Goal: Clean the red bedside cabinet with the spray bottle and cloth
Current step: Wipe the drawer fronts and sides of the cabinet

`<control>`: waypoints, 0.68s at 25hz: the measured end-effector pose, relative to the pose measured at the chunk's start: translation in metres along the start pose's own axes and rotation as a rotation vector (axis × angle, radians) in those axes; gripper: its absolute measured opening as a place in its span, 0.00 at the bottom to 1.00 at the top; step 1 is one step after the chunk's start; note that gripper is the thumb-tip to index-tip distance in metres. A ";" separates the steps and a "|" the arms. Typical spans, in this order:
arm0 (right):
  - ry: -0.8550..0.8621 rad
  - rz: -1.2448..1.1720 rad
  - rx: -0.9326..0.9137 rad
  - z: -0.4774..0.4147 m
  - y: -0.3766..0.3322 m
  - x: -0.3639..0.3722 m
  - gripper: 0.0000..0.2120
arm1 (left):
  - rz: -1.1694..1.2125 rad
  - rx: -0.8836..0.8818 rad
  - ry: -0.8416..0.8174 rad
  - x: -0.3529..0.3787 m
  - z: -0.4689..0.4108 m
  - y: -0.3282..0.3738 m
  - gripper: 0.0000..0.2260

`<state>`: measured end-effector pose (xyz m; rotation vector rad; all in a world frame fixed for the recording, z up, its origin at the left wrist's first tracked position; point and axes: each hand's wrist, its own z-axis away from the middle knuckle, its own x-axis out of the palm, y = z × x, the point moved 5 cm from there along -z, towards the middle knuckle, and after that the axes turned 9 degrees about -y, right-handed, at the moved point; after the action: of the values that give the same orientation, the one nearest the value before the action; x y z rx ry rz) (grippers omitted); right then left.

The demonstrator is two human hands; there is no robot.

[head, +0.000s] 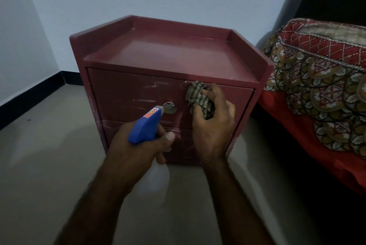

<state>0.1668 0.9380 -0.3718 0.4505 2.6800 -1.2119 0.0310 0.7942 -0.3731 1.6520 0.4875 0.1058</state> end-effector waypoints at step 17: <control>0.012 -0.080 0.019 -0.006 -0.020 0.009 0.27 | 0.047 0.034 0.004 -0.016 0.003 0.004 0.04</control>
<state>0.1512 0.9320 -0.3567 0.3577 2.7230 -1.2612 0.0185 0.7856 -0.3667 1.6973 0.4556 0.1365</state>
